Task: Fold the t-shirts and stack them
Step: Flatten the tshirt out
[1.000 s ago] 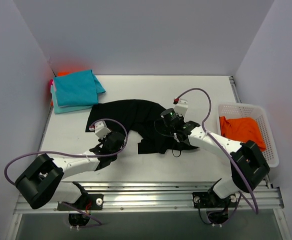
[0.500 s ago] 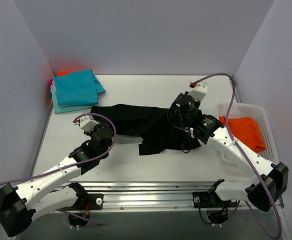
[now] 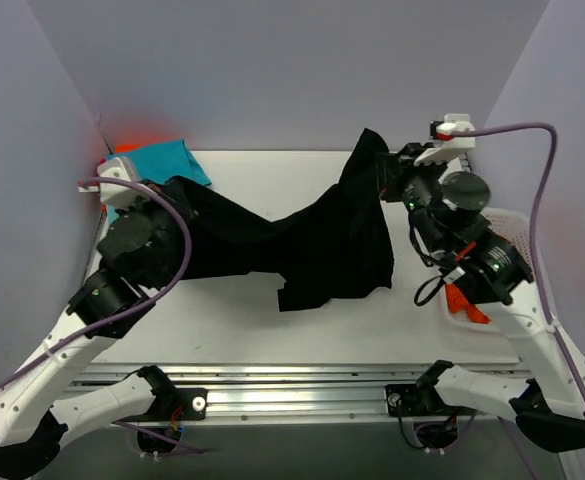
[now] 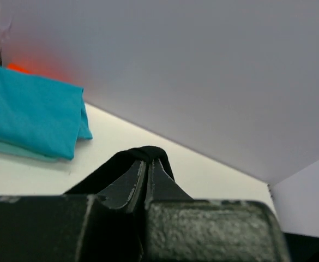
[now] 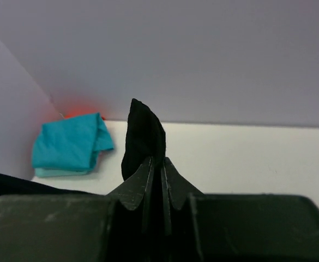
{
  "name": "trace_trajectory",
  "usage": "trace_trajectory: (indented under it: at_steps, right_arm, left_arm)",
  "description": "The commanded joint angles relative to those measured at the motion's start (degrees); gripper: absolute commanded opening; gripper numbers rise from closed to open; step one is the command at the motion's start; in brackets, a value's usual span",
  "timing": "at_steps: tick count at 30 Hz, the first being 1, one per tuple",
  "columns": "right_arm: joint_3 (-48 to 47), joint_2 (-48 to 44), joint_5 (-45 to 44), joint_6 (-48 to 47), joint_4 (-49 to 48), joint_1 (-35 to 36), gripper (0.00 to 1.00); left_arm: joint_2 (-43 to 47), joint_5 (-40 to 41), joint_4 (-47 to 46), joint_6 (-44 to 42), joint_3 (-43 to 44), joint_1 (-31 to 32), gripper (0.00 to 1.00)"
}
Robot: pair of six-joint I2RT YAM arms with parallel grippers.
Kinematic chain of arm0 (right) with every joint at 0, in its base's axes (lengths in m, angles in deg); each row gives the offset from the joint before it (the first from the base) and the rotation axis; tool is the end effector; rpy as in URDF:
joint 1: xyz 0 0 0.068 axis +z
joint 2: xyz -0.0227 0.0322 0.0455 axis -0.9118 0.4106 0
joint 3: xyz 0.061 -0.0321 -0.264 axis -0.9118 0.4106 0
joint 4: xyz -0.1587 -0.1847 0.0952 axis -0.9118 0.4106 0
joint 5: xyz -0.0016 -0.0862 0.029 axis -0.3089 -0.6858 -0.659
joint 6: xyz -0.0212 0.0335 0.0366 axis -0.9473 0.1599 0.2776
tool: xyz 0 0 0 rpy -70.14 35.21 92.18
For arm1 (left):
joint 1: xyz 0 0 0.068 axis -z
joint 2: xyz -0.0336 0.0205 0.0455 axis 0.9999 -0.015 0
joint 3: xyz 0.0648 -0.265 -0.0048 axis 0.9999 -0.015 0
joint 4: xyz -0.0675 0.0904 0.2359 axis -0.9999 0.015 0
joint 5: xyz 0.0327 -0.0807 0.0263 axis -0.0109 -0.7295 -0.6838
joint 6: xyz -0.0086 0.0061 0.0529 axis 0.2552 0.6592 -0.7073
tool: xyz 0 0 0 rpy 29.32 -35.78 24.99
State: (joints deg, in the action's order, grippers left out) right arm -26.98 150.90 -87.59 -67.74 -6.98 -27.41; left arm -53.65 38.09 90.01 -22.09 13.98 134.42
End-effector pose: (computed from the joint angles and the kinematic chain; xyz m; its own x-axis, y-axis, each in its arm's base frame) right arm 0.1712 0.1205 0.5134 0.1167 0.3518 -0.9288 -0.3690 0.8836 0.2883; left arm 0.1430 -0.1043 0.4536 0.0925 -0.4849 -0.8697 -0.0889 0.8659 -0.4923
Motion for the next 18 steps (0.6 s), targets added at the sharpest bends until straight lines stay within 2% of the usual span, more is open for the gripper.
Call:
trace_trajectory:
  at_steps: [1, 3, 8, 13, 16, 17, 18]
  right_arm:
    - [-5.38, -4.95, 9.46, -6.29, -5.25, 0.32, 0.0]
    - [-7.48, -7.15, 14.3, -8.48, -7.89, 0.32, 0.0]
    - [-13.46, -9.44, 35.1, -9.11, -8.68, 0.32, 0.0]
    - [-22.94, -8.39, 49.11, -7.79, -8.59, 0.15, 0.0]
    - [-28.56, -7.42, 47.12, -7.09, -10.26, 0.06, 0.0]
    - [-31.03, -5.33, 44.58, -7.26, -9.39, 0.06, 0.0]
    - [-34.01, -3.83, 38.21, -7.44, -7.91, -0.03, 0.0]
  left_arm:
    - [1.45, -0.08, 3.54, -10.4, 10.66, 0.08, 0.02]
    - [1.71, -3.58, 4.95, -11.99, 15.83, 0.16, 0.02]
    - [3.29, -16.13, 7.94, -13.49, 24.11, 0.16, 0.02]
    - [3.21, -27.49, 12.07, -13.67, 36.74, 0.16, 0.02]
    - [1.01, -30.58, 14.88, -15.07, 45.87, -0.36, 0.02]
    - [-0.65, -30.5, 15.76, -15.42, 48.1, -1.06, 0.02]
    - [-1.53, -29.45, 16.9, -16.12, 49.95, -1.24, 0.02]
